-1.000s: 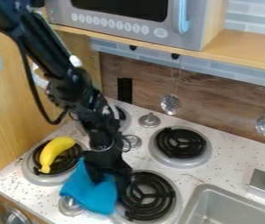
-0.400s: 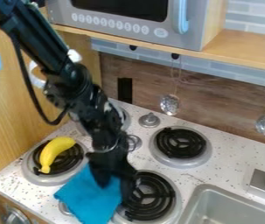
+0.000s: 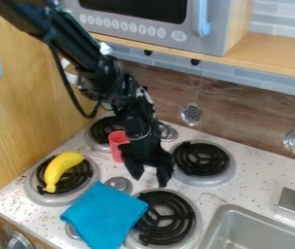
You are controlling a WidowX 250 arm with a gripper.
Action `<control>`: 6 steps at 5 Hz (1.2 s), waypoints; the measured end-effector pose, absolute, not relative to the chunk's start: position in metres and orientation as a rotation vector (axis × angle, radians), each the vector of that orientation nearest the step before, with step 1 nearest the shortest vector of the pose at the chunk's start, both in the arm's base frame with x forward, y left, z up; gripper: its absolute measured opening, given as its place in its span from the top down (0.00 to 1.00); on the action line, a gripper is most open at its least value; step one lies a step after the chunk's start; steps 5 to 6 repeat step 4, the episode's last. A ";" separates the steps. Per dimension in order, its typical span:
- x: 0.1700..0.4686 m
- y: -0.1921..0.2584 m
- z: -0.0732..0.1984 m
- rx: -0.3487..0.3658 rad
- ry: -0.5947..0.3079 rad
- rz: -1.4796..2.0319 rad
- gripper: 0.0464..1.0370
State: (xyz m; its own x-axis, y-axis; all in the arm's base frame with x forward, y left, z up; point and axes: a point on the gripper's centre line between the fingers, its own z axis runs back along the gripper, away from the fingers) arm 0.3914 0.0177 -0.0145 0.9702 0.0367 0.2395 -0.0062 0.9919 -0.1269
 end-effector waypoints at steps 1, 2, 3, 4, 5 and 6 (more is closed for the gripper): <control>0.408 0.019 -0.018 -0.129 -0.242 0.040 0.04; 0.413 0.020 -0.014 -0.125 -0.252 0.048 0.04; 0.408 0.027 -0.014 -0.080 -0.242 0.053 0.04; 0.398 0.032 0.024 -0.040 -0.297 0.065 0.04; 0.398 0.032 0.024 -0.040 -0.297 0.065 0.04; 0.398 0.032 0.024 -0.040 -0.297 0.065 0.04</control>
